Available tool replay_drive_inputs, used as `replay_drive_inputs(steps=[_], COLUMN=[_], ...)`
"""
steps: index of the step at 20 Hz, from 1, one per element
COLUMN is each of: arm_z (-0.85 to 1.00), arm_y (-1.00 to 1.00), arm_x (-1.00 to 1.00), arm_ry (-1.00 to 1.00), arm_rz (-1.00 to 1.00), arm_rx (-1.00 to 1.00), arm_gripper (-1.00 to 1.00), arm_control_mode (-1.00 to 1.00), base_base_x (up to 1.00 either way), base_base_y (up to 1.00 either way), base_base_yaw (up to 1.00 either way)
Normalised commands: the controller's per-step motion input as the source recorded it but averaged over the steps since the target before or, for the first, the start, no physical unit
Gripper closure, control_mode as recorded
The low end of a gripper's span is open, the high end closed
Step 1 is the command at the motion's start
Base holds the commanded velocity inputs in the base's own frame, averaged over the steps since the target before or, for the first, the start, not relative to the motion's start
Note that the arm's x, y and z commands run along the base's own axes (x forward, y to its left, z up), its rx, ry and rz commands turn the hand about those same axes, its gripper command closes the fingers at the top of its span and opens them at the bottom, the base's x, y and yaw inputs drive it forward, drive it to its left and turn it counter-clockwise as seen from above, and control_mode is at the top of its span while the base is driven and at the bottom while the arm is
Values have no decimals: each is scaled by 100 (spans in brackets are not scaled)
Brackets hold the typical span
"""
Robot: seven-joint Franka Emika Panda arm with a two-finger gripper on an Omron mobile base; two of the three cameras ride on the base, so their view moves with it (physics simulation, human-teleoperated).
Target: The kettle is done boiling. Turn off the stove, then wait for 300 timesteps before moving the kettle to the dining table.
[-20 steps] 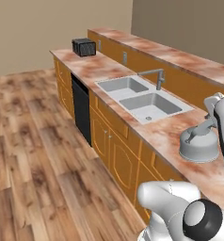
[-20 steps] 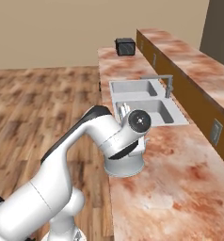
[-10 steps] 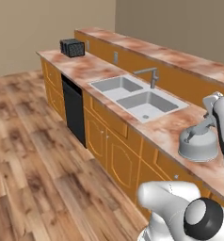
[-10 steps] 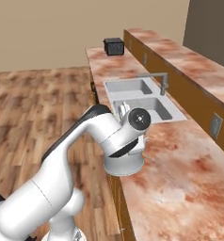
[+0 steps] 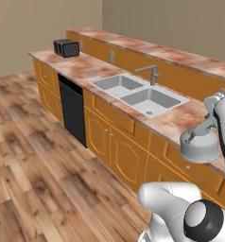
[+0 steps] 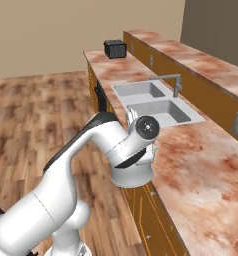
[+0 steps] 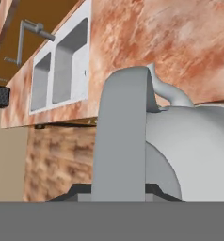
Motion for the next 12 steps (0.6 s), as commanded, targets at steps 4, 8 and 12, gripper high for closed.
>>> replay_drive_inputs(steps=[4,8,12], arm_z=[0,0,0], arm_y=[0,0,0], arm_x=[0,0,0], arm_ry=[0,0,0], arm_rz=[0,0,0], arm_rx=[0,0,0], arm_gripper=[100,100,100], arm_control_mode=[100,100,100], base_base_x=[15,25,27], base_base_y=[69,68,67], base_base_yaw=[-23,-23,-23])
